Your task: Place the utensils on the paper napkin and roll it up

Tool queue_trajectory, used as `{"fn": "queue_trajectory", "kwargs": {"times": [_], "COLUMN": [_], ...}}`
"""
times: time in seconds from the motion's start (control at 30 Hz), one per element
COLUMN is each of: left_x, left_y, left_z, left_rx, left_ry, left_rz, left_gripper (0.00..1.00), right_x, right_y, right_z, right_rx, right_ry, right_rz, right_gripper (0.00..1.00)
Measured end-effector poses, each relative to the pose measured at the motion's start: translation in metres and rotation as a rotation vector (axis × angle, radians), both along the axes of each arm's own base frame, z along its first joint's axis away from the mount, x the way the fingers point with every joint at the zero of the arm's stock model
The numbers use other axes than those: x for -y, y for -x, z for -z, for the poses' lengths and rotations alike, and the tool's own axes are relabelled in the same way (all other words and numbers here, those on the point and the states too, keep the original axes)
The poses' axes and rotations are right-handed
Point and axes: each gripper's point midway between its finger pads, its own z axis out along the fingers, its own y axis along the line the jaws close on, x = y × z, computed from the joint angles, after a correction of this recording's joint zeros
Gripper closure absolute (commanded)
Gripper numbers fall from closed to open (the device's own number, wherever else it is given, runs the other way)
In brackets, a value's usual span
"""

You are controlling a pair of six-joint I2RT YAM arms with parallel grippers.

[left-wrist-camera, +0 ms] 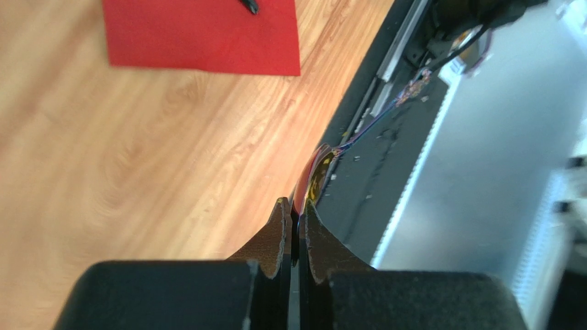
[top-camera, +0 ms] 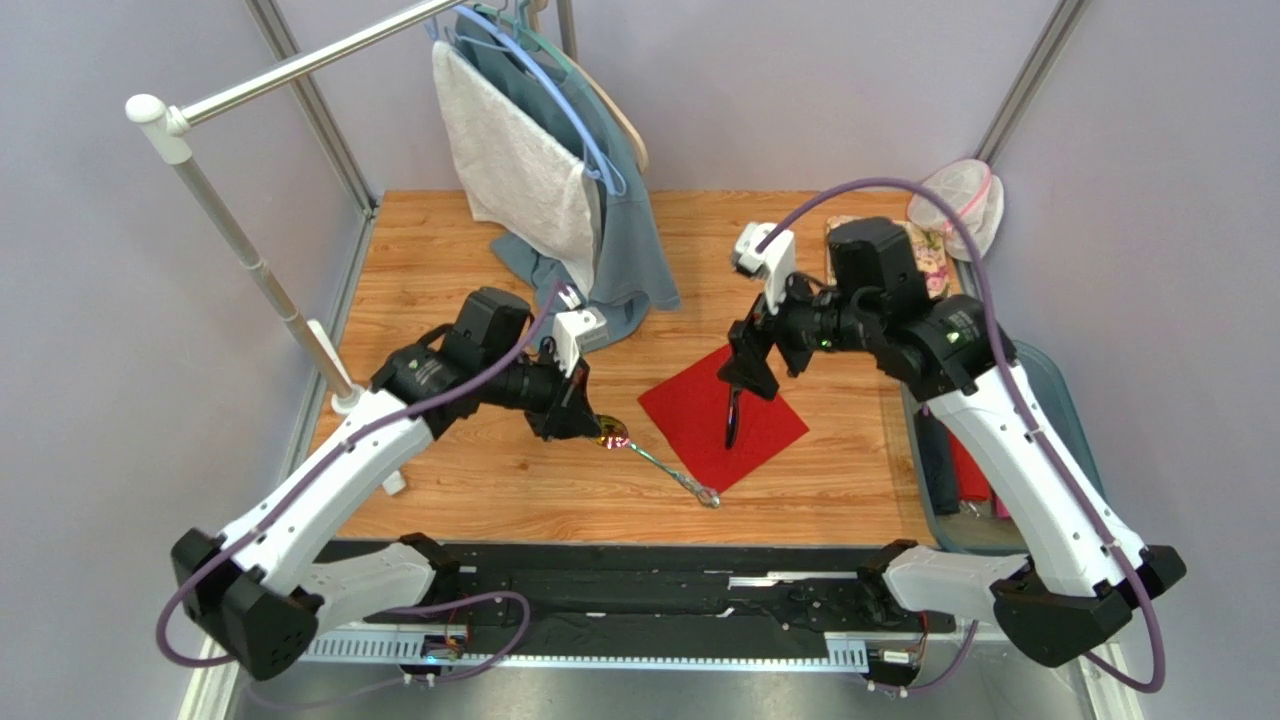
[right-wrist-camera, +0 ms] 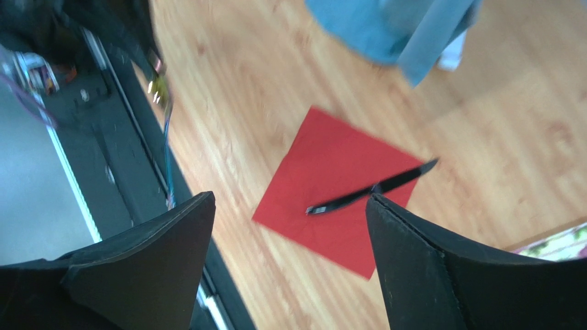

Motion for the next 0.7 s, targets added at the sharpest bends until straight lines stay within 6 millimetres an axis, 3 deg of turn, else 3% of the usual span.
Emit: {"fn": "queue_trajectory", "kwargs": {"times": [0.13,0.17,0.27,0.33,0.47,0.6,0.7], "left_x": [-0.005,-0.005,-0.001,0.001,0.001,-0.005,-0.011], "left_y": [-0.015,-0.018,-0.018,-0.019,-0.021,-0.028,-0.034], "left_z": [0.017,0.018,0.021,0.024,0.029,0.035,0.037], "left_rx": [-0.23,-0.264,-0.346,-0.378,-0.408,-0.429,-0.439], "left_ry": [0.026,0.033,0.043,0.041,0.025,0.009,0.005], "left_rz": [-0.102,-0.123,-0.152,-0.168,-0.197,-0.244,-0.286], "left_gripper": [1.0,1.0,1.0,1.0,1.0,1.0,1.0], "right_x": [-0.013,-0.018,-0.031,-0.043,-0.074,-0.095,-0.101], "right_y": [0.025,0.033,0.045,0.047,0.045,0.042,0.034], "right_z": [0.045,0.056,0.073,0.081,0.102,0.136,0.15], "right_rx": [-0.079,-0.096,-0.124,-0.119,-0.108,-0.139,-0.148], "right_ry": [0.103,0.126,0.168,0.181,0.231,0.324,0.372], "right_rz": [-0.05,-0.072,-0.111,-0.128,-0.177,-0.204,-0.194], "right_gripper": [0.22,0.3,0.34,0.37,0.53,0.57,0.57]}}
